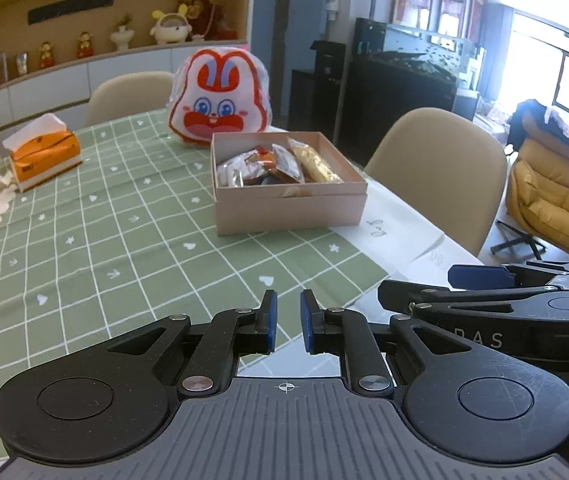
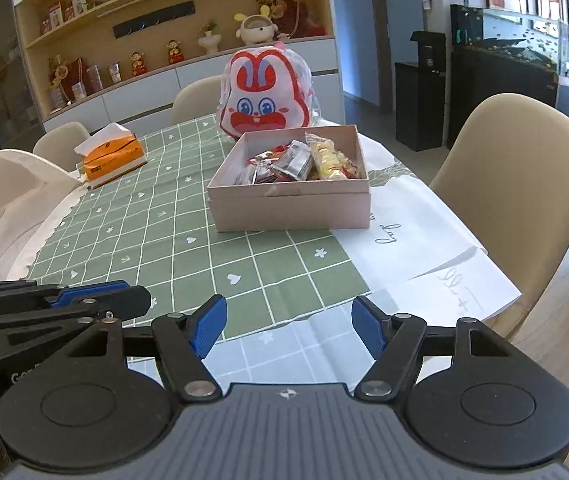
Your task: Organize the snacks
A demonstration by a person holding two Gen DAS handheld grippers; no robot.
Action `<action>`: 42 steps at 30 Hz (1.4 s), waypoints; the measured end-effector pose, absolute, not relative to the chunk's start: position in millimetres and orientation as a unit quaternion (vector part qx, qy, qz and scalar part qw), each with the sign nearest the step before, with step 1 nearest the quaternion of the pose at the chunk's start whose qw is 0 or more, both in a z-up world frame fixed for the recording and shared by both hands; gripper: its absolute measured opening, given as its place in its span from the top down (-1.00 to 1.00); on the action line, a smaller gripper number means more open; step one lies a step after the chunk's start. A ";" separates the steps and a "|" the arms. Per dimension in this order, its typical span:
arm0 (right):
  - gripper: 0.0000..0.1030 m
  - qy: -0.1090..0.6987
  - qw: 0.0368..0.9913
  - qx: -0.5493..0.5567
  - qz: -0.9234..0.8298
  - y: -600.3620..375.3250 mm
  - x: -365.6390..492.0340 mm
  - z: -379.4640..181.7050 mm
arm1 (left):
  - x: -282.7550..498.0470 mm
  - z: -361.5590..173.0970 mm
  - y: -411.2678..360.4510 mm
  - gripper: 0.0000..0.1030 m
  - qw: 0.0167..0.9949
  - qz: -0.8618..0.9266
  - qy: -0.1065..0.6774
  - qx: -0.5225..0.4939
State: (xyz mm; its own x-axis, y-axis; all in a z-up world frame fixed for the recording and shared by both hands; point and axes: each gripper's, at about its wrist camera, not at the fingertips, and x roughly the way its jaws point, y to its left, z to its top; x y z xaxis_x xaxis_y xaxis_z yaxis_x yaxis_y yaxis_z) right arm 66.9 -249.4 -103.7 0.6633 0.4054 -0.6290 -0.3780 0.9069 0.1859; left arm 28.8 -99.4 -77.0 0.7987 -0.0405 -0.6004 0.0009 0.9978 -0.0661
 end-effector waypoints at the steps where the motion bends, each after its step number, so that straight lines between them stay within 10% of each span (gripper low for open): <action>1: -0.36 0.350 0.911 0.019 0.215 -248.9 66.8 -103.8 | 27.6 -77.2 -99.8 0.68 0.948 -0.010 0.317 -0.032; 42: -0.36 0.351 0.911 0.016 0.217 -247.0 64.6 -103.6 | 25.7 -78.2 -96.6 0.68 0.945 -0.021 0.322 -0.048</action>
